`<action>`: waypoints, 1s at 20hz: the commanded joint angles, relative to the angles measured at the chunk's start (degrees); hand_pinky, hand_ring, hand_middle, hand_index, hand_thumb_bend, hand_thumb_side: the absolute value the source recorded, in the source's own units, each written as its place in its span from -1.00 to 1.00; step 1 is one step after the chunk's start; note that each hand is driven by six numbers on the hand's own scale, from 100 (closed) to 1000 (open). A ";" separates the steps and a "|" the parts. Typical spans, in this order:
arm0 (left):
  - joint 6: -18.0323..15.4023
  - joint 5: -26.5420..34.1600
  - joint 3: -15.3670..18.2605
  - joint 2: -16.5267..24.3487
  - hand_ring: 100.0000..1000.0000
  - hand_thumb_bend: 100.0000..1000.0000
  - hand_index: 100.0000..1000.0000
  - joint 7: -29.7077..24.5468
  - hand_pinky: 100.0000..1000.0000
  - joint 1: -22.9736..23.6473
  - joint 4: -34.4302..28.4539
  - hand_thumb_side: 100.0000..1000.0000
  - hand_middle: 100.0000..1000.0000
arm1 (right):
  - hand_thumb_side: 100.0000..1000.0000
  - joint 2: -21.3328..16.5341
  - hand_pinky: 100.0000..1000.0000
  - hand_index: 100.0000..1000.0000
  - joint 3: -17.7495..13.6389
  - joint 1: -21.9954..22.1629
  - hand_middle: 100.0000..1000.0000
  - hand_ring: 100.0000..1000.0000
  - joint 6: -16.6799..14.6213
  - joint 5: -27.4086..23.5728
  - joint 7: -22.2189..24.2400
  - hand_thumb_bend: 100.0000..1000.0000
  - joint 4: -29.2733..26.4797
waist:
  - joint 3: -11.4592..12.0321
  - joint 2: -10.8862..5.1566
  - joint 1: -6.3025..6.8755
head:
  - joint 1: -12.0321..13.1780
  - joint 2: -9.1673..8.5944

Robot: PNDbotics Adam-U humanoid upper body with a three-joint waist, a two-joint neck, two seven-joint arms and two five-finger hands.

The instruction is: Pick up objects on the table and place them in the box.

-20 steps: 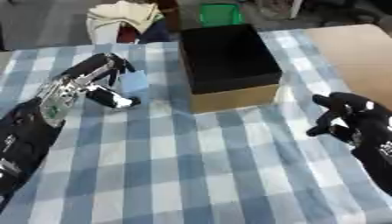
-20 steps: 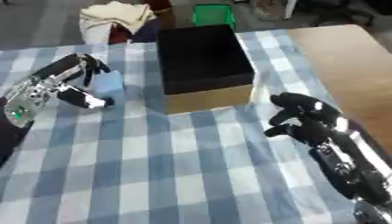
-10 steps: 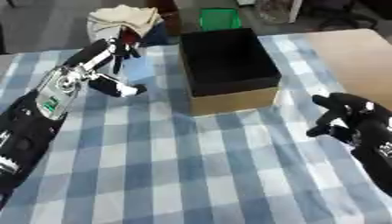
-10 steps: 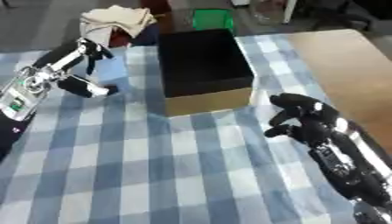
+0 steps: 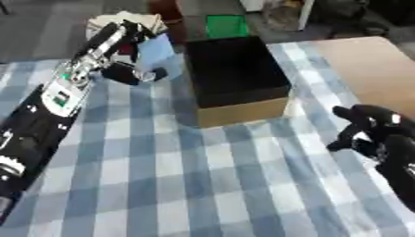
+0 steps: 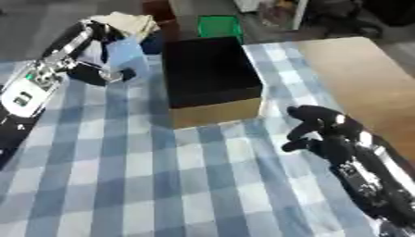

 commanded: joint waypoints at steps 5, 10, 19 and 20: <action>0.98 2.60 0.08 2.19 -0.44 -0.64 -0.07 1.97 0.64 -2.65 -0.39 -0.75 -0.75 | 0.13 0.32 0.35 0.75 1.55 -2.47 0.18 1.00 0.74 -1.05 2.03 -1.00 -1.28 | -3.42 0.19 0.89 | 1.62 -2.02; -0.36 0.65 -0.39 1.58 -0.38 -0.53 0.00 2.37 0.63 -3.30 -0.21 -0.78 -0.64 | 0.15 0.94 0.35 0.75 2.35 -3.65 0.18 1.00 1.55 -1.26 2.89 -1.00 -1.28 | -5.81 1.05 1.96 | 2.35 -2.44; -4.08 -8.21 -1.40 -0.05 0.04 0.01 0.48 2.08 0.71 -2.59 0.05 -0.60 0.05 | 0.16 1.43 0.35 0.75 2.47 -4.11 0.18 1.00 2.24 -1.09 3.08 -1.00 -1.28 | -6.66 1.57 2.65 | 2.73 -2.51; -4.43 -9.40 -1.53 -0.17 0.13 0.06 0.53 1.82 0.74 -2.38 -0.05 -0.55 0.17 | 0.16 1.42 0.35 0.75 2.45 -4.06 0.18 1.00 2.28 -1.08 3.06 -1.00 -1.28 | -6.56 1.53 2.63 | 2.73 -2.45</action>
